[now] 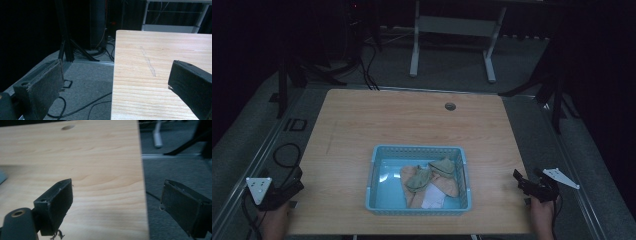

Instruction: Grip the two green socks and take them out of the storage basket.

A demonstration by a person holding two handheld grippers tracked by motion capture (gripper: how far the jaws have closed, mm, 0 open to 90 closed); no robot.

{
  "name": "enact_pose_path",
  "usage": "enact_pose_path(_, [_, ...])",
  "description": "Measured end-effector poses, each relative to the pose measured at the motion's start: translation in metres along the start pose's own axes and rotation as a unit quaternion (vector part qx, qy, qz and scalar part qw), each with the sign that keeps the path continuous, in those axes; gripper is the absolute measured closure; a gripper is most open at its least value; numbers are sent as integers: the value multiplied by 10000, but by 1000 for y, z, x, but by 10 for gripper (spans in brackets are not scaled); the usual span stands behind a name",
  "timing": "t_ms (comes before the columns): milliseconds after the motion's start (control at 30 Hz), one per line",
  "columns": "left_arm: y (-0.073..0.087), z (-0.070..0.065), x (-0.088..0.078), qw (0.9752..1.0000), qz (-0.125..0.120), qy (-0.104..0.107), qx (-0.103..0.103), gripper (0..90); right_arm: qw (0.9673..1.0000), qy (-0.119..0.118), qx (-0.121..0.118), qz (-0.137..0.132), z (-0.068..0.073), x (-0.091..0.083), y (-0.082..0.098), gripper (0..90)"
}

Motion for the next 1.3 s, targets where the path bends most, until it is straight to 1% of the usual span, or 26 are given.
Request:
enact_pose_path(67, [0, 0, 0, 10000, -1, 6, -29, 4, 9996, -224, -106, 117, 2, -1, 2, 108])
enact_pose_path(100, [0, 0, 0, 10000, -1, 6, -29, 4, 9996, -224, -106, 117, 2, -1, 2, 108])
enact_pose_path(133, [0, 0, 0, 10000, -2, 1, -24, 4, 9990, -391, -130, 164, 4, -2, 3, 108])
enact_pose_path(167, [0, 0, 0, 10000, 29, 9, 24, 4, 9984, -494, -179, 221, 5, -2, 4, 108])
enact_pose_path(200, [0, 0, 0, 10000, 29, 9, 24, 4, 9960, -771, -317, 318, 10, -2, 6, 108])
enact_pose_path(233, [0, -1, 1, 10000, 46, 35, 8, 4, 9942, -881, -436, 432, 12, -2, 8, 108])
enact_pose_path(267, [0, -1, 1, 10000, 56, 71, -1, 4, 9925, -976, -570, 459, 15, -1, 9, 108])
enact_pose_path(300, [0, -1, 1, 10000, 53, 81, -10, 4, 9899, -1125, -706, 493, 19, -2, 10, 108])
enact_pose_path(333, [0, -1, 1, 10000, 50, 75, -10, 4, 9867, -1284, -820, 564, 22, -2, 11, 108])
enact_pose_path(367, [0, -1, 1, 10000, 47, 73, -5, 4, 9841, -1391, -954, 564, 25, -3, 11, 114])
enact_pose_path(400, [0, -1, 1, 10000, 48, 74, 2, 4, 9804, -1547, -1077, 571, 29, -4, 10, 131])
enact_pose_path(433, [0, -2, 1, 10000, 51, 78, -3, 4, 9756, -1740, -1162, 670, 33, -5, 11, 130])
enact_pose_path(500, [1, -2, 1, 9999, 63, 111, 16, 4, 9679, -1975, -1387, 696, 41, -7, 10, 130])
enact_pose_path(533, [0, -3, 1, 9999, 62, 110, 29, 4, 9634, -2112, -1478, 730, 45, -8, 9, 130])
enact_pose_path(567, [0, -3, 2, 9999, 65, 106, 36, 4, 9602, -2220, -1526, 741, 50, -10, 8, 130])
enact_pose_path(600, [1, -3, 2, 9999, 73, 113, 45, 4, 9557, -2363, -1577, 767, 55, -12, 6, 130])
enact_pose_path(667, [1, -3, 2, 9999, 86, 118, 51, 4, 9487, -2524, -1734, 791, 64, -15, 2, 130])
enact_pose_path(700, [1, -4, 2, 9998, 119, 137, 76, 4, 9434, -2650, -1804, 846, 71, -17, -1, 130])
enact_pose_path(767, [1, -5, 2, 9998, 122, 125, 93, 4, 9364, -2797, -1923, 894, 80, -20, -7, 130])
enact_pose_path(900, [1, -5, 2, 9998, 124, 105, 126, 4, 9240, -3000, -2206, 874, 100, -26, -21, 130])
enact_pose_path(967, [1, -5, 2, 9998, 126, 116, 129, 4, 9164, -3132, -2321, 911, 111, -31, -27, 127])
enact_pose_path(1000, [1, -5, 2, 9998, 121, 119, 130, 4, 9143, -3155, -2377, 891, 116, -32, -31, 124])
enact_pose_path(1033, [1, -5, 2, 9998, 120, 120, 126, 4, 9134, -3155, -2426, 858, 121, -33, -35, 124])
enact_pose_path(1100, [1, -5, 3, 9997, 128, 136, 131, 4, 9073, -3270, -2491, 882, 131, -36, -41, 124])
enact_pose_path(1167, [1, -6, 3, 9997, 130, 142, 136, 4, 9020, -3331, -2596, 895, 140, -38, -46, 123])
enact_pose_path(1300, [1, -6, 3, 9997, 139, 160, 132, 4, 8915, -3459, -2809, 818, 159, -40, -56, 123])
Point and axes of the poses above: each handheld gripper's, and its own axes: x roughly forward along the jaws, y roughly out of its underside, z roughly to its left, the point moved 8 cm from there along x, roughly forward along the jaws, and after that the axes turned 15 degrees about y, right-handed, at the moved point
